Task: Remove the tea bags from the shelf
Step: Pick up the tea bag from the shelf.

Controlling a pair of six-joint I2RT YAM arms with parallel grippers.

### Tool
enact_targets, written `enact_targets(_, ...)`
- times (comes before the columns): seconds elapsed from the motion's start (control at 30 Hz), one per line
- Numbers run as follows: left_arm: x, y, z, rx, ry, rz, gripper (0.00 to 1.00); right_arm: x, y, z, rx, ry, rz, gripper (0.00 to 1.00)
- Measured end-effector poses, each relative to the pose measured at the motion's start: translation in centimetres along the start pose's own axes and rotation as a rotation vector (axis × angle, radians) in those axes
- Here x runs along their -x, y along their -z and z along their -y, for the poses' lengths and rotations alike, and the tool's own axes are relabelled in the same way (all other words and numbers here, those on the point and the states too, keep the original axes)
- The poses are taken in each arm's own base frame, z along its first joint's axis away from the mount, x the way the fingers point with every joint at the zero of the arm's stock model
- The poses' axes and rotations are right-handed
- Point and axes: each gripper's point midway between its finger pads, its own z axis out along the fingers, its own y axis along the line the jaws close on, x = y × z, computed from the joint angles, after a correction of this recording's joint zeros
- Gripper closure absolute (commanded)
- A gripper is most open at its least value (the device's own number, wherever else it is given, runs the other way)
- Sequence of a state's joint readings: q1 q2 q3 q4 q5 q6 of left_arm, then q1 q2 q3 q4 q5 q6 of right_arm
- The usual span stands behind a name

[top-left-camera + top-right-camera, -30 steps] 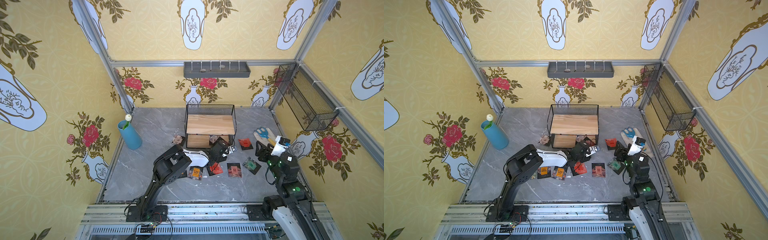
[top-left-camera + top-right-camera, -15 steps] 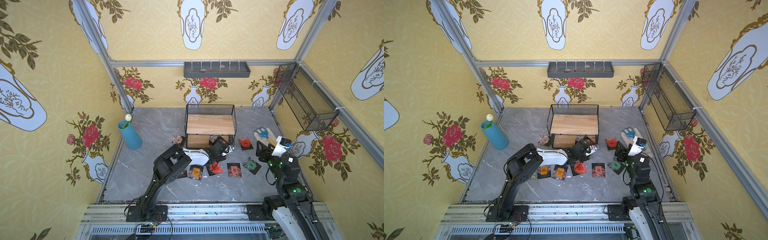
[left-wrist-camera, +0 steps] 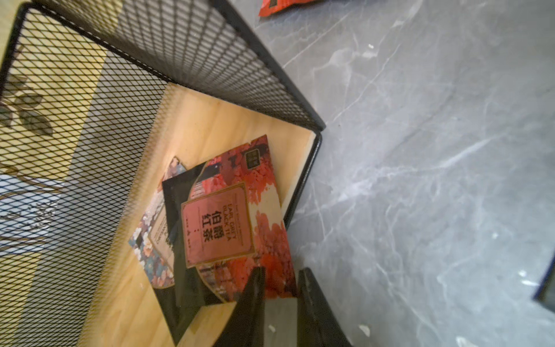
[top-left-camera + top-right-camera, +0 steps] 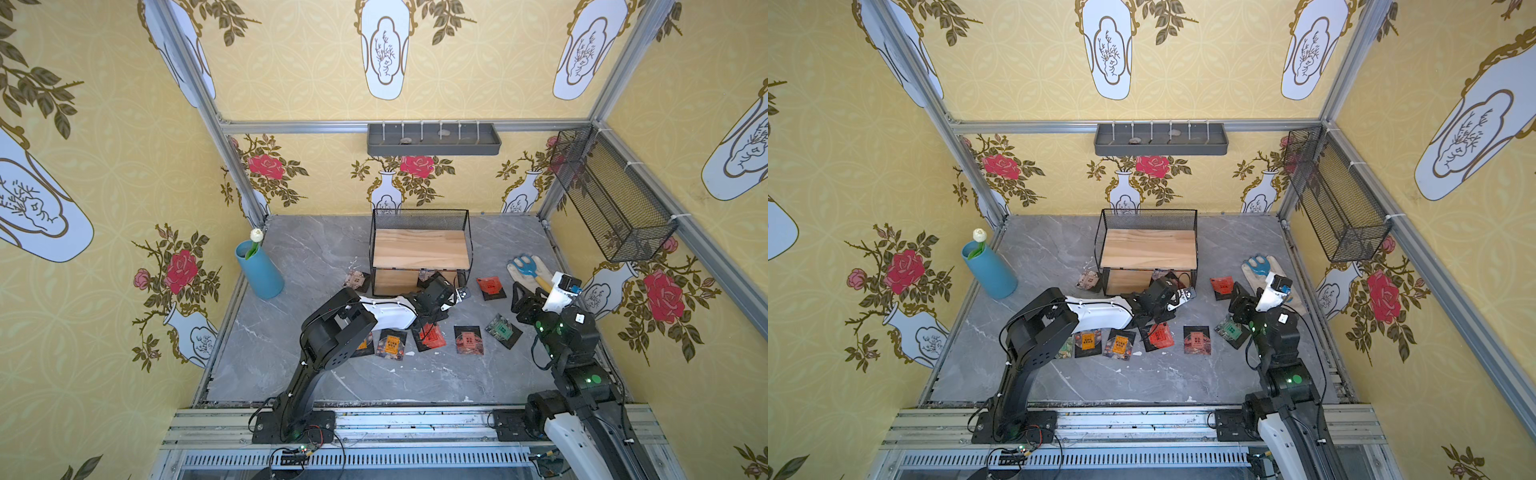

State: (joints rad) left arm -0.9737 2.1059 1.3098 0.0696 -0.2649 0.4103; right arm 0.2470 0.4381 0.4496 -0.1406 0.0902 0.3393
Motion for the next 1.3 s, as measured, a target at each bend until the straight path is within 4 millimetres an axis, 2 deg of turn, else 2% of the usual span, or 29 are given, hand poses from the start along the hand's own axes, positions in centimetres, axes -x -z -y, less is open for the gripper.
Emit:
enact_targets(0.3,0.1,1.0,-0.6,0.063,-0.017,-0.003,1.00,-0.3,-0.2,0.1,-0.003,0.001,-0.008,0.30)
enact_targets(0.53,0.8,2.0,-1.7,0.154,-0.039,0.024,1.00,-0.5,-0.4,0.1,-0.003,0.001,-0.017,0.30)
enact_targets(0.67,1.1,2.1,-2.2,0.180,-0.047,0.032,0.59,-0.6,-0.4,0.1,-0.002,0.002,-0.017,0.30)
enact_targets(0.83,0.7,1.7,-1.8,0.171,-0.062,0.028,0.34,-0.4,-0.2,0.1,0.000,0.001,-0.011,0.30)
enact_targets(0.93,0.2,1.2,-1.0,0.140,-0.071,0.021,0.24,-0.4,-0.2,0.1,0.001,0.001,-0.008,0.30)
enact_targets(1.13,-0.6,0.2,-1.3,0.115,-0.043,0.011,0.18,-0.2,-0.1,0.0,0.003,0.000,-0.002,0.30)
enact_targets(1.3,-0.4,-0.6,-1.8,0.117,-0.030,0.019,0.18,0.0,0.1,0.0,0.006,-0.001,0.009,0.30)
